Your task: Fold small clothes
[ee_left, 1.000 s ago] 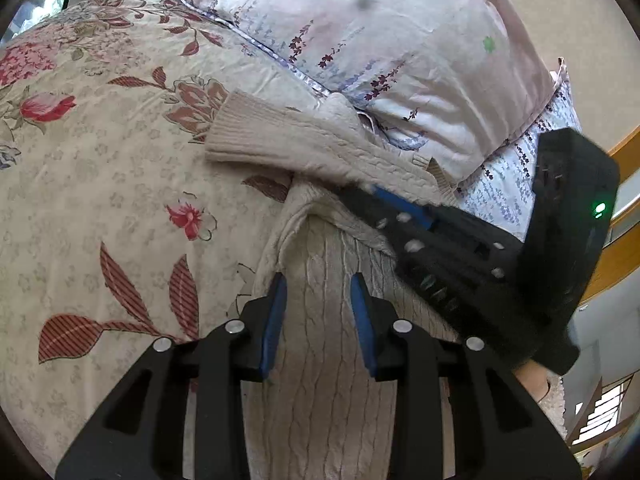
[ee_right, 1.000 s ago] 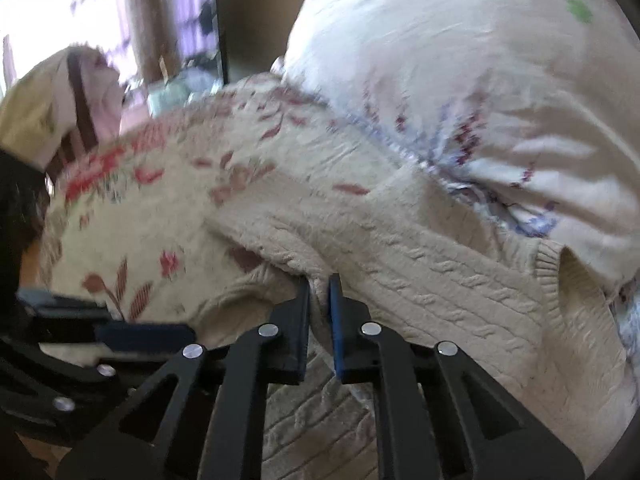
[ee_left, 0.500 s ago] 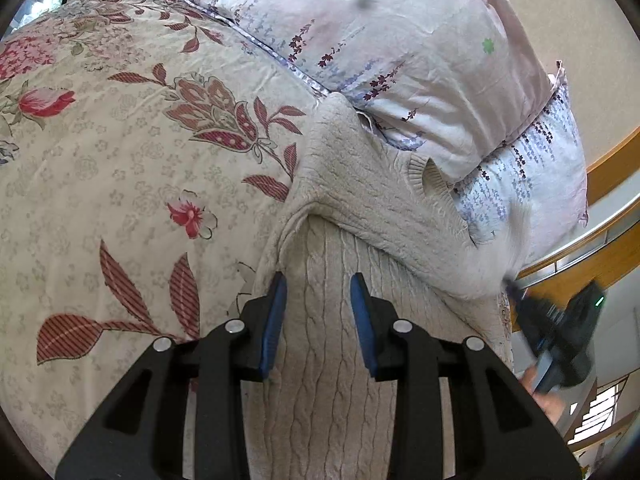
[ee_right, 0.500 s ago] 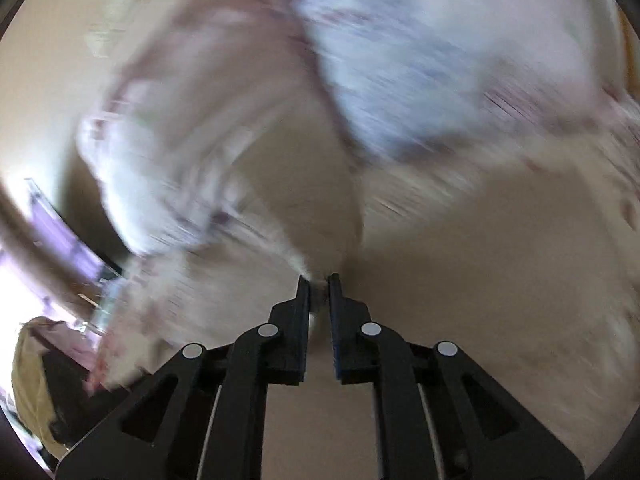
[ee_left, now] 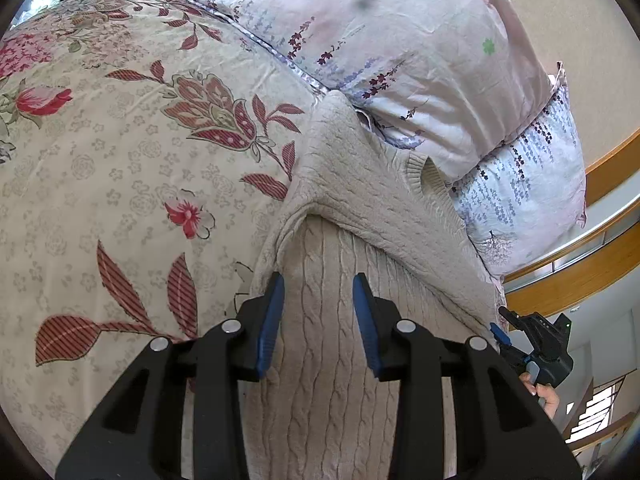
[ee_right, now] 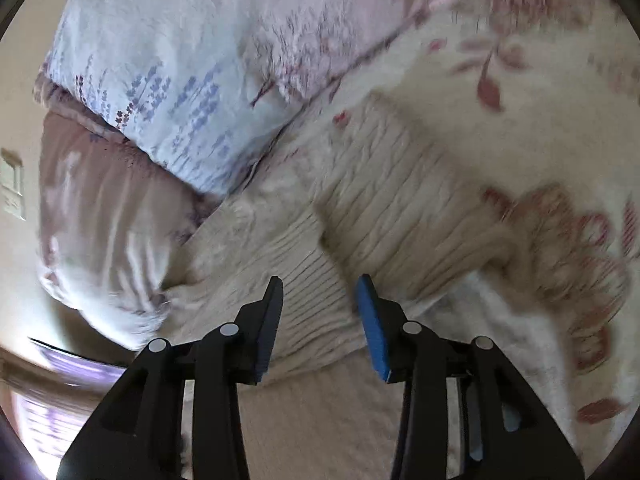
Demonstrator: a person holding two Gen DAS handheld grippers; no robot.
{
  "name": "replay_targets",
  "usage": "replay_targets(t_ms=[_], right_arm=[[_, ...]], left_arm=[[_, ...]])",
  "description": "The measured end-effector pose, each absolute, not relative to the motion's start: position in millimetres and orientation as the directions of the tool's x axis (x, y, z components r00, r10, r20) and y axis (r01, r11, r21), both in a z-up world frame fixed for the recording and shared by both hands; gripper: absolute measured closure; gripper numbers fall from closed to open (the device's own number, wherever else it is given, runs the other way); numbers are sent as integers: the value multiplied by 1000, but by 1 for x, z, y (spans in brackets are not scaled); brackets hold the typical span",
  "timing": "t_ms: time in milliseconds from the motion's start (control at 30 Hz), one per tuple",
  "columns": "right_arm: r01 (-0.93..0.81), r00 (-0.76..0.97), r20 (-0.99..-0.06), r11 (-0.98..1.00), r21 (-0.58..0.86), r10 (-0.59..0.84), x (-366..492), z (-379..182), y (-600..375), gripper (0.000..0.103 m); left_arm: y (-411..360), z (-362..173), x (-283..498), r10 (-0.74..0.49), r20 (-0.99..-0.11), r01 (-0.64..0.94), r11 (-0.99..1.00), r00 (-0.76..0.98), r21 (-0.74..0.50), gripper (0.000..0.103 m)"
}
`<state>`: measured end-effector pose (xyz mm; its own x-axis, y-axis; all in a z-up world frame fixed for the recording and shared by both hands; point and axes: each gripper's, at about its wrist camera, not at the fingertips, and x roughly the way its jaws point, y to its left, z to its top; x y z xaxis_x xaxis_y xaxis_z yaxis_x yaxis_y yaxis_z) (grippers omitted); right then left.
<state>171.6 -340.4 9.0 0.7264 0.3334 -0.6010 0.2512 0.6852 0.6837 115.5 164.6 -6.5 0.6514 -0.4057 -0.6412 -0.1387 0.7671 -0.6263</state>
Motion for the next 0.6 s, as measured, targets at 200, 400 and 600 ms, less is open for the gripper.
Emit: replay_targets(t_ms=[200, 400, 600], right_arm=[[178, 678, -628, 744, 644, 382, 188, -5, -319, 86], [13, 839, -450, 815, 580, 307, 166, 35, -307, 91], [142, 719, -658, 878, 457, 226, 188, 3, -305, 90]], left_arm=[[163, -7, 115, -404, -644, -135, 772, 650, -621, 65], [163, -7, 116, -404, -645, -131, 775, 648, -618, 64], [161, -6, 117, -405, -645, -120, 783, 648, -611, 62]])
